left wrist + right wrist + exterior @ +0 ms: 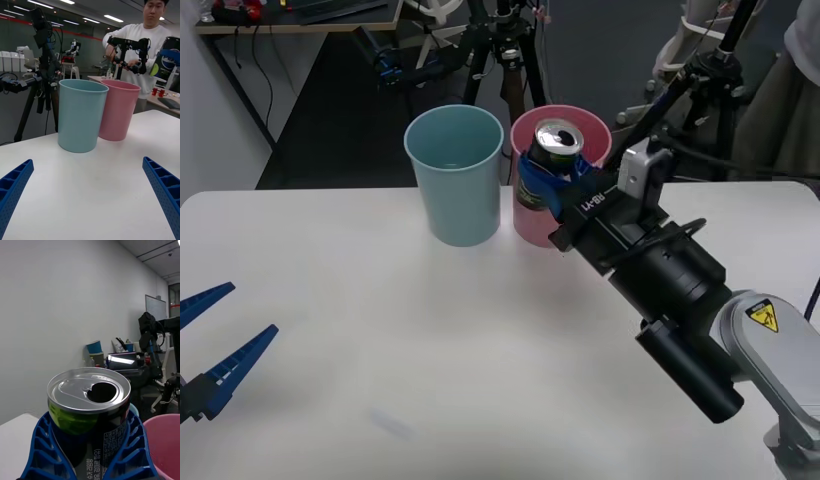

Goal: Grasp the object on the table and drop it into the matching bin: aluminum can to the light blue bin, PET bottle to the pink bin.

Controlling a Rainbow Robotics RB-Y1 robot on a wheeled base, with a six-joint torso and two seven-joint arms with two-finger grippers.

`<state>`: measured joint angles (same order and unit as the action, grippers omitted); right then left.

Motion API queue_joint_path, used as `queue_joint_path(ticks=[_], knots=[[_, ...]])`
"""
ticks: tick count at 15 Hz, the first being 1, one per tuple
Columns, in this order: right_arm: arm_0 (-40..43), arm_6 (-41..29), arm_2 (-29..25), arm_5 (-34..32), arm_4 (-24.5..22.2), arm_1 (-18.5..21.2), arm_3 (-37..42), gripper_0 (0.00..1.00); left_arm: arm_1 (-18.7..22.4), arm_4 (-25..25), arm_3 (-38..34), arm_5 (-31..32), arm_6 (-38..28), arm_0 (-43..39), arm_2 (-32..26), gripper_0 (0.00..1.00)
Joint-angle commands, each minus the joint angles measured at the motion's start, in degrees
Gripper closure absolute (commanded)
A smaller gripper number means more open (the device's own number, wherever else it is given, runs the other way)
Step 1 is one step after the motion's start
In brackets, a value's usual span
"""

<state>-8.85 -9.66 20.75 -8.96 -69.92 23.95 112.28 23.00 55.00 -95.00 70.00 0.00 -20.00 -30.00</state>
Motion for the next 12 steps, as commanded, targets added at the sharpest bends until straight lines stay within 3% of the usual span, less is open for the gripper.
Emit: queue_joint_path(ticks=[1, 12], knots=[[-5.7, -0.1, 0.8, 1.4, -0.9, -2.2, -5.3, 1.00, 0.0, 0.0, 0.0, 0.0, 0.0, 0.0, 0.0, 0.00], [-25.3, 0.6, 1.7, 5.4, -5.0, -10.4, -27.6, 1.00, 0.0, 0.0, 0.0, 0.0, 0.0, 0.0, 0.0, 0.00]])
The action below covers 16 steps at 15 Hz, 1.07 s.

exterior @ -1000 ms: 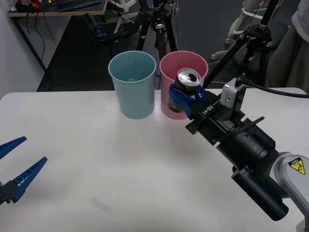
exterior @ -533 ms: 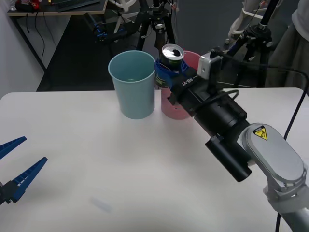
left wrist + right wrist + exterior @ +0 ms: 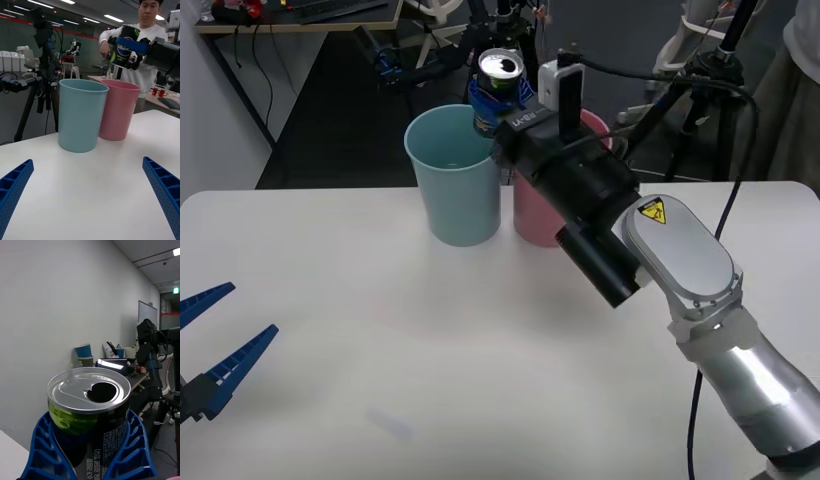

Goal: Grasp the object on the table and drop it into the matching bin: aluminum can to the light blue bin, PET bottle to the pink bin.

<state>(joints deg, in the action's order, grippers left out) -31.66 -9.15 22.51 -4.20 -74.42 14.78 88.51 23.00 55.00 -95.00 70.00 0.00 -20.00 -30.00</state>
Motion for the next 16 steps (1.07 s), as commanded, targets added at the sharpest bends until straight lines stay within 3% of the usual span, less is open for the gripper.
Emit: queue_joint_path(ticks=[1, 11, 16], knots=[[-3.9, 0.1, 0.0, 0.9, -0.6, -1.8, -5.6, 1.00, 0.0, 0.0, 0.0, 0.0, 0.0, 0.0, 0.0, 0.00], [-15.4, -0.3, 0.0, 4.9, -3.3, -6.9, -22.4, 1.00, 0.0, 0.0, 0.0, 0.0, 0.0, 0.0, 0.0, 0.00], [-15.7, -0.8, 0.0, 5.0, -3.2, -7.1, -22.9, 1.00, 0.0, 0.0, 0.0, 0.0, 0.0, 0.0, 0.0, 0.00]])
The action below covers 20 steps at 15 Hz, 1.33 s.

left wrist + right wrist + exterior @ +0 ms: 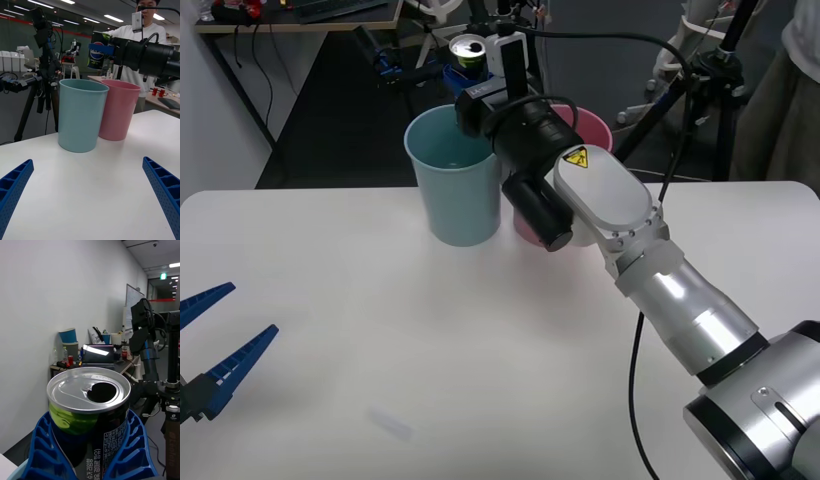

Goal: Grasp the object on the table and drop it into the matching bin: aluminum can to the light blue bin, PET bottle to the pink bin.

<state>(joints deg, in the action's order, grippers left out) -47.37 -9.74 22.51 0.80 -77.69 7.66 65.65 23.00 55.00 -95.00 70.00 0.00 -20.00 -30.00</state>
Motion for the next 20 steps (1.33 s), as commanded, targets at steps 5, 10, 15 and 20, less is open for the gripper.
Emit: queue_joint_path(ticks=[5, 10, 15, 20], knots=[[-0.2, -1.3, 0.0, -0.6, 1.0, -0.1, 0.0, 0.00, 0.0, 0.0, 0.0, 0.0, 0.0, 0.0, 0.0, 0.00], [-0.4, -1.3, 0.0, -0.6, 1.0, -0.3, 0.0, 0.00, 0.0, 0.0, 0.0, 0.0, 0.0, 0.0, 0.0, 0.00], [0.1, -1.3, -0.2, -1.6, 1.4, -0.2, 0.9, 0.00, 0.0, 0.0, 0.0, 0.0, 0.0, 0.0, 0.0, 0.00], [8.0, -1.3, -0.4, -4.6, 1.4, 3.8, 12.4, 0.00, 0.0, 0.0, 0.0, 0.0, 0.0, 0.0, 0.0, 0.00]])
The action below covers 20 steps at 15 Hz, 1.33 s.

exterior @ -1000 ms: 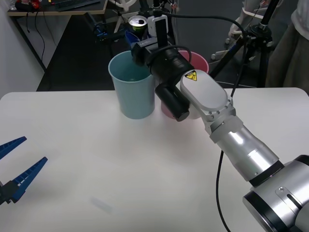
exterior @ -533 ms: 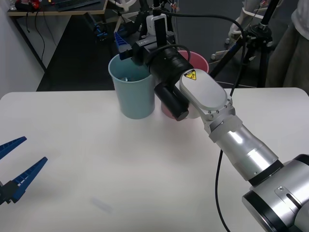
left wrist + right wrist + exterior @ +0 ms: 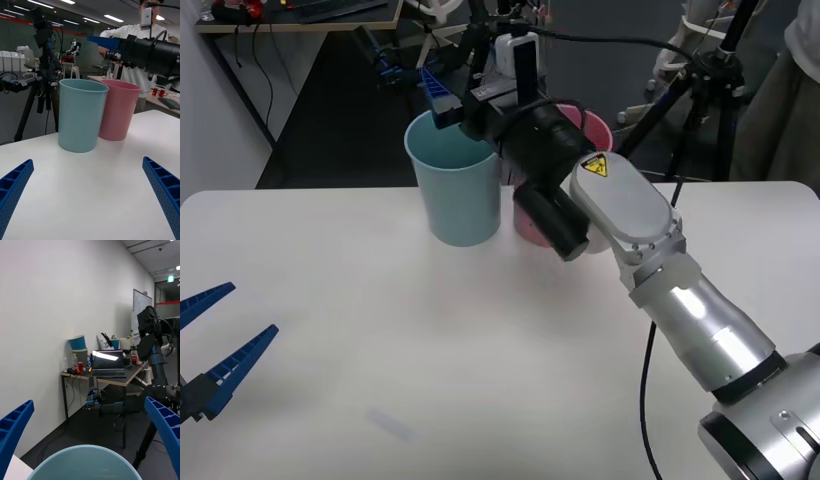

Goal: Grasp the object on the table and drop it into the matching bin: aluminum can to the light blue bin, PET bottle to the pink bin.

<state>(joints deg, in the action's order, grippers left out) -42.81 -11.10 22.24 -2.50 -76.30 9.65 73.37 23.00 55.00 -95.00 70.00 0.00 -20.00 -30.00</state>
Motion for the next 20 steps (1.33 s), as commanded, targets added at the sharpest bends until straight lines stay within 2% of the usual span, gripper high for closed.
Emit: queue_joint_path(ticks=[1, 3, 6, 11, 14, 20], knots=[[6.1, -0.1, -0.1, -2.3, 0.1, 2.8, 7.8, 0.00, 0.0, 0.0, 0.0, 0.0, 0.0, 0.0, 0.0, 0.00], [11.1, 0.0, -0.1, -3.3, 0.3, 5.2, 13.8, 0.00, 0.0, 0.0, 0.0, 0.0, 0.0, 0.0, 0.0, 0.00], [18.3, -0.1, -1.9, -8.4, 0.9, 9.5, 22.0, 0.00, 0.0, 0.0, 0.0, 0.0, 0.0, 0.0, 0.0, 0.00], [30.6, 1.0, -8.4, -19.2, 7.0, 18.0, 31.9, 0.00, 0.0, 0.0, 0.0, 0.0, 0.0, 0.0, 0.0, 0.00], [38.3, 1.2, -16.2, -28.8, 8.8, 20.8, 35.4, 0.00, 0.0, 0.0, 0.0, 0.0, 0.0, 0.0, 0.0, 0.00], [49.4, 1.2, -34.6, -50.1, 9.4, 20.1, 35.8, 0.00, 0.0, 0.0, 0.0, 0.0, 0.0, 0.0, 0.0, 0.00]])
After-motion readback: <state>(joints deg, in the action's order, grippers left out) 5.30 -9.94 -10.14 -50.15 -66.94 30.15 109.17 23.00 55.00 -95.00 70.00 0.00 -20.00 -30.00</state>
